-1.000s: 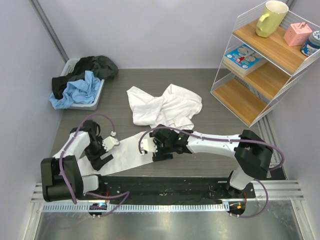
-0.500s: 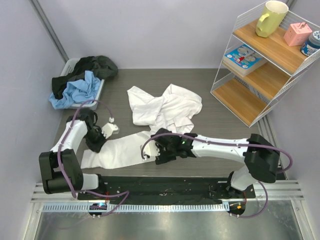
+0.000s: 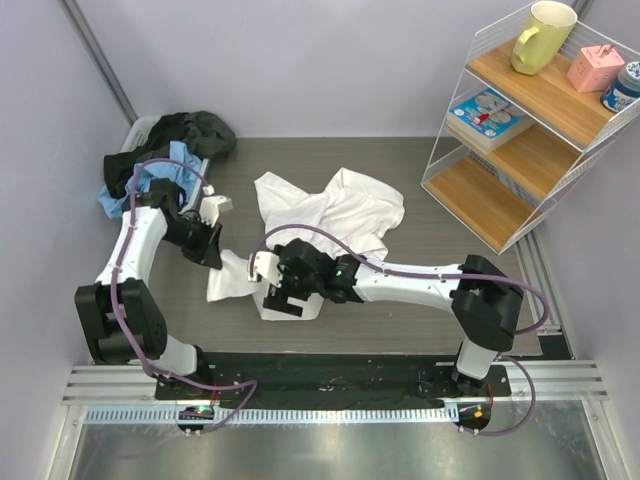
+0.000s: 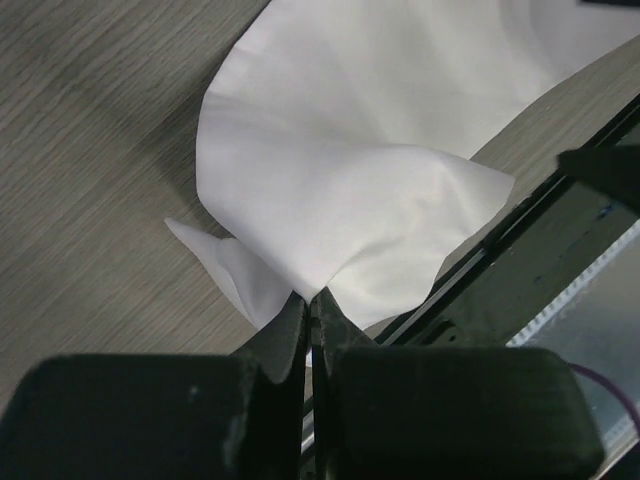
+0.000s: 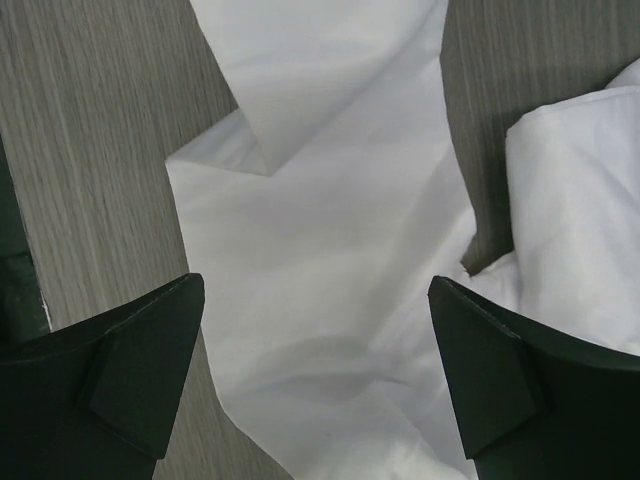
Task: Fold and stack the long sleeve shirts
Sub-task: Flatten the shirt out
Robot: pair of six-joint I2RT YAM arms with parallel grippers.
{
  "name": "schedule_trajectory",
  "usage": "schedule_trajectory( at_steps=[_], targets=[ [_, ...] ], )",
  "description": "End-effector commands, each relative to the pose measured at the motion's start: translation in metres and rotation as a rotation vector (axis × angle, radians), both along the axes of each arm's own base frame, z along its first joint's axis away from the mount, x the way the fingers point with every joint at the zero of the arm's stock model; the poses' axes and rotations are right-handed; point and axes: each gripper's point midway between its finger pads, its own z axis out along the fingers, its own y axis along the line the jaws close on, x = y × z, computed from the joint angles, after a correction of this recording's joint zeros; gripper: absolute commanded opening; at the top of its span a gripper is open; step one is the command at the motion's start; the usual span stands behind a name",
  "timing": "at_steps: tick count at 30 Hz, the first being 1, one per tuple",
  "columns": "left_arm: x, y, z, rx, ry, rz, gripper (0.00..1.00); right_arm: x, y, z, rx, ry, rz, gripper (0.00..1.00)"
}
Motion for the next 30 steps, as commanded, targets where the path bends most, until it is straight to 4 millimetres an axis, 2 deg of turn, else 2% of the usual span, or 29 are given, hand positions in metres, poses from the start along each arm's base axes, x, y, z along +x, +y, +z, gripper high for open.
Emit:
schedule_trajectory(
  at_steps=[1,6,10,14,16,21,22,25,30],
  targets=[
    [0.018,-0.017,0.036,-0.126,-0.022,0.132,0.00,-0.007,0.030,0.006,0.187,0.112,-0.058,1.00],
    [0.047,-0.026,0.089,-0.216,-0.149,0.259,0.00,-0.008,0.023,0.003,0.163,0.090,-0.037,1.00],
    [0.072,-0.026,0.125,-0.264,-0.268,0.353,0.00,-0.006,0.004,-0.003,0.085,0.030,-0.012,1.00],
    [0.087,-0.029,0.153,-0.343,-0.308,0.458,0.00,0.017,-0.021,0.012,0.056,-0.026,-0.023,1.00],
    [0.095,-0.033,0.172,-0.420,-0.346,0.519,0.00,0.021,-0.020,0.017,0.082,0.002,-0.028,1.00],
    [0.109,-0.030,0.184,-0.476,-0.391,0.630,0.00,0.017,-0.002,0.023,0.124,0.070,0.009,1.00],
    [0.115,-0.023,0.182,-0.455,-0.396,0.665,0.00,0.015,0.008,0.038,0.159,0.084,0.034,1.00],
    [0.125,-0.018,0.195,-0.452,-0.435,0.700,0.00,0.009,0.019,0.051,0.182,0.129,0.062,1.00],
    [0.141,-0.014,0.212,-0.479,-0.483,0.727,0.00,0.002,0.017,0.059,0.183,0.159,0.074,1.00]
  ],
)
